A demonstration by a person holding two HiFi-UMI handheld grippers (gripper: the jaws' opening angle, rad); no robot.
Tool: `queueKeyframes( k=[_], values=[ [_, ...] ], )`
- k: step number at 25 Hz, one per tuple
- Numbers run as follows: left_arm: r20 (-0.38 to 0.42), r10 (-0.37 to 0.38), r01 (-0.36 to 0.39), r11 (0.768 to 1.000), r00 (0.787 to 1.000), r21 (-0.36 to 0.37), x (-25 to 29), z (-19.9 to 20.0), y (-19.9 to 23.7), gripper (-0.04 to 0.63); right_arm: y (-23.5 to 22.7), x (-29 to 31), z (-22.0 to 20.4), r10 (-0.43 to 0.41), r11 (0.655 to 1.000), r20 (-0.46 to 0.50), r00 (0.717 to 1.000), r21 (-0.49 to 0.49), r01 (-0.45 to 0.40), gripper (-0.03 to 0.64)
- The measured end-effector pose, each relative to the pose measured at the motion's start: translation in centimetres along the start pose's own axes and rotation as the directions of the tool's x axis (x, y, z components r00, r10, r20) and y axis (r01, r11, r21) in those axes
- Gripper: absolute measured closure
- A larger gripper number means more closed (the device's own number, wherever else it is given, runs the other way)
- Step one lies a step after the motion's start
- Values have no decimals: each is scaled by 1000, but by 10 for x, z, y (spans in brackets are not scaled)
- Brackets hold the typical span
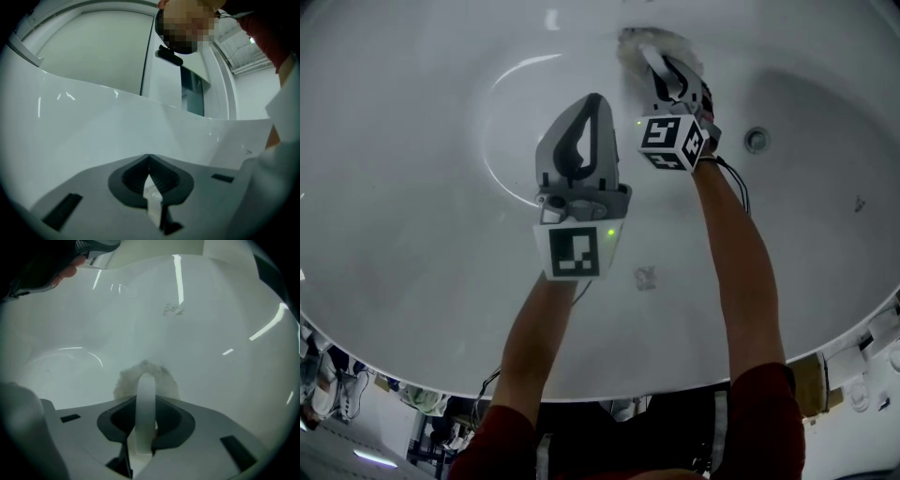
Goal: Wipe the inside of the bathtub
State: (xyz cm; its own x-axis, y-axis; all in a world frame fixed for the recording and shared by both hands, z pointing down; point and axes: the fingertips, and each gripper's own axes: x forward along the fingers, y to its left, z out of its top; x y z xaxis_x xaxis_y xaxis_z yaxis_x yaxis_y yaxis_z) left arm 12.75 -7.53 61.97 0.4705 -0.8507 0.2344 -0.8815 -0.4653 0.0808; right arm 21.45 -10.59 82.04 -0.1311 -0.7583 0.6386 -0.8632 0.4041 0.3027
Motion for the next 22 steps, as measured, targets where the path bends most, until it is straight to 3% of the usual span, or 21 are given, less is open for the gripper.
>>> queueKeyframes(
  k=[6, 12, 18, 22],
  values=[
    [-1, -63, 63, 998, 998, 2, 34, 8, -74, 580, -75, -24, -51, -54, 999, -48, 997, 6, 54, 522],
    [8, -110, 110, 994, 994, -8, 49, 13, -105, 580, -116, -42, -84, -109, 994, -98, 989, 7, 110, 522],
    [11, -152, 152, 988, 988, -14, 72, 18, -157, 580, -181, -74, -137, -211, 971, -182, 960, 74, 227, 522],
    [7, -171, 172, 985, 985, -5, 83, 20, -181, 580, -201, -89, -162, -251, 948, -219, 943, 139, 285, 522]
  ],
)
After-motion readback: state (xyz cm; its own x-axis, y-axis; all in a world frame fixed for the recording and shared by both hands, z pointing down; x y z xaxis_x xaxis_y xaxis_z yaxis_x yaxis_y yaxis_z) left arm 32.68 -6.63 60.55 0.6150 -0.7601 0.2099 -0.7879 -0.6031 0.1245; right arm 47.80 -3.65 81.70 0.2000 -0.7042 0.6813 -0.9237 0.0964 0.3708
